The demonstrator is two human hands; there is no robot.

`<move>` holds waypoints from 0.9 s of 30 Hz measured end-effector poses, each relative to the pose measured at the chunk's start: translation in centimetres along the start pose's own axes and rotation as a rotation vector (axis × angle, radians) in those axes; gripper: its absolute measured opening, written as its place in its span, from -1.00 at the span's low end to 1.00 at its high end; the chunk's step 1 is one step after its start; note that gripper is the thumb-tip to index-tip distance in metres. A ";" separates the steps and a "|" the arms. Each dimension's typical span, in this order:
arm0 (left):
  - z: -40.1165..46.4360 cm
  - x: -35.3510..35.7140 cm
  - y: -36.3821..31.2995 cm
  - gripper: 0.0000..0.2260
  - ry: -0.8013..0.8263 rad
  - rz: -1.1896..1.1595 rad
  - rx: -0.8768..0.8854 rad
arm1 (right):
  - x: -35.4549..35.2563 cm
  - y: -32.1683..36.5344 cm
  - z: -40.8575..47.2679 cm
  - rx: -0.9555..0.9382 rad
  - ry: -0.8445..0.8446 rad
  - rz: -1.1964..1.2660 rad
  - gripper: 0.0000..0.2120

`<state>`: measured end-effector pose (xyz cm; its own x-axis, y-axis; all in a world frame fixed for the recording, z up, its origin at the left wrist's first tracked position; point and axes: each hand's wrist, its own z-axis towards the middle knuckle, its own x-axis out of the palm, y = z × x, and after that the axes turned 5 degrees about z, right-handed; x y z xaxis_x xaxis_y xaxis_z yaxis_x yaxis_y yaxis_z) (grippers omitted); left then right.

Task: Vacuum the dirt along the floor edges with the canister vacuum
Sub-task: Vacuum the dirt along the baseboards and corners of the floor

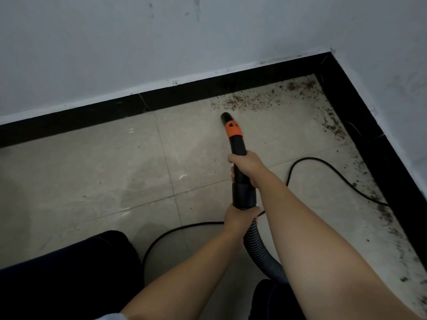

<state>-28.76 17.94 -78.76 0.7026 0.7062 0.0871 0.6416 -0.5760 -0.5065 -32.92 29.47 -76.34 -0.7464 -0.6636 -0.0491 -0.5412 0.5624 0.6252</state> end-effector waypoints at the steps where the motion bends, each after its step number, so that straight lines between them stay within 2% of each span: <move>1: -0.1 -0.1 0.1 -0.71 -0.009 -0.019 0.005 | 0.3 0.0 -0.1 0.001 0.018 -0.008 -0.91; 5: 0.0 -0.1 0.0 -0.72 0.003 0.010 0.014 | 0.0 0.1 -0.2 -0.007 -0.011 0.012 -0.91; 9: 0.2 0.4 -1.5 -0.95 0.071 0.143 0.003 | -1.9 0.5 0.2 -0.013 -0.106 0.085 -0.91; 14: 0.9 1.7 -3.5 -0.89 0.133 0.244 0.006 | -4.5 1.5 0.9 0.008 -0.174 0.187 -0.90; 21: 2.4 2.0 -5.1 -0.87 0.126 0.264 0.005 | -5.2 2.4 2.3 -0.010 -0.221 0.263 -0.90; 27: 2.6 0.8 -4.2 -0.91 0.064 0.179 -0.003 | -2.6 2.4 2.6 -0.013 -0.135 0.158 -0.90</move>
<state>-31.68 21.98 -78.82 0.8238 0.5646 0.0501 0.5053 -0.6914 -0.5164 -33.28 33.84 -76.68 -0.8675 -0.4947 -0.0530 -0.4085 0.6473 0.6435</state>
